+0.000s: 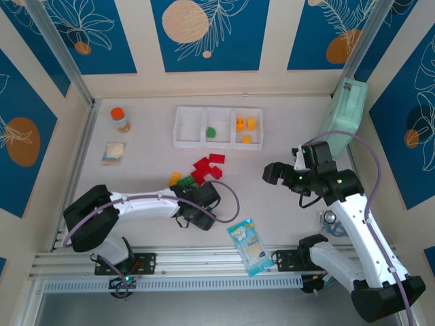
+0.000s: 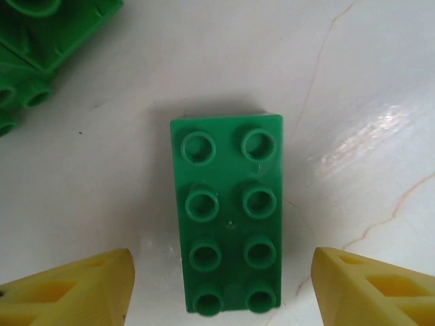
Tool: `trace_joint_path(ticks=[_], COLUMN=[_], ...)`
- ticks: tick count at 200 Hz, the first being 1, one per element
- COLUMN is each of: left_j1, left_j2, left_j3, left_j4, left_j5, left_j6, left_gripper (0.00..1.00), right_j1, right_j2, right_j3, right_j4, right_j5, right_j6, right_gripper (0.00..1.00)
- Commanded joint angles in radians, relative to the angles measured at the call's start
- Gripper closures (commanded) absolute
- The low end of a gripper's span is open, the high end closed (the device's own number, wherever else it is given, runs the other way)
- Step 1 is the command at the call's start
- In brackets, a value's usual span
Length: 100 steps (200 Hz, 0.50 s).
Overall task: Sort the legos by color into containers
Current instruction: Pick up the lego from the middle-left of the table.
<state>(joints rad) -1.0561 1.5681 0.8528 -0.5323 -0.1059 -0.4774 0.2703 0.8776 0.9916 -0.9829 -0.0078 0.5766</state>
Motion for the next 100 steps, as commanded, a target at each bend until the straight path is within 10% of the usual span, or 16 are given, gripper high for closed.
trace_joint_path(ticks=[1, 100], left_j1=[-0.004, -0.003], left_j2=[0.044, -0.096], left_j3=[0.044, 0.068], left_j4=[-0.008, -0.001], left_j5=[0.012, -0.124], left_j6=[-0.012, -0.095], left_gripper=[0.36, 0.73], right_j1=[-0.010, -0.086], right_j2=[-0.019, -0.043], right_j3=[-0.023, -0.079], right_j4=[0.007, 0.048], right_j5=[-0.034, -0.086], right_j6=[-0.013, -0.024], right_gripper=[0.01, 0.01])
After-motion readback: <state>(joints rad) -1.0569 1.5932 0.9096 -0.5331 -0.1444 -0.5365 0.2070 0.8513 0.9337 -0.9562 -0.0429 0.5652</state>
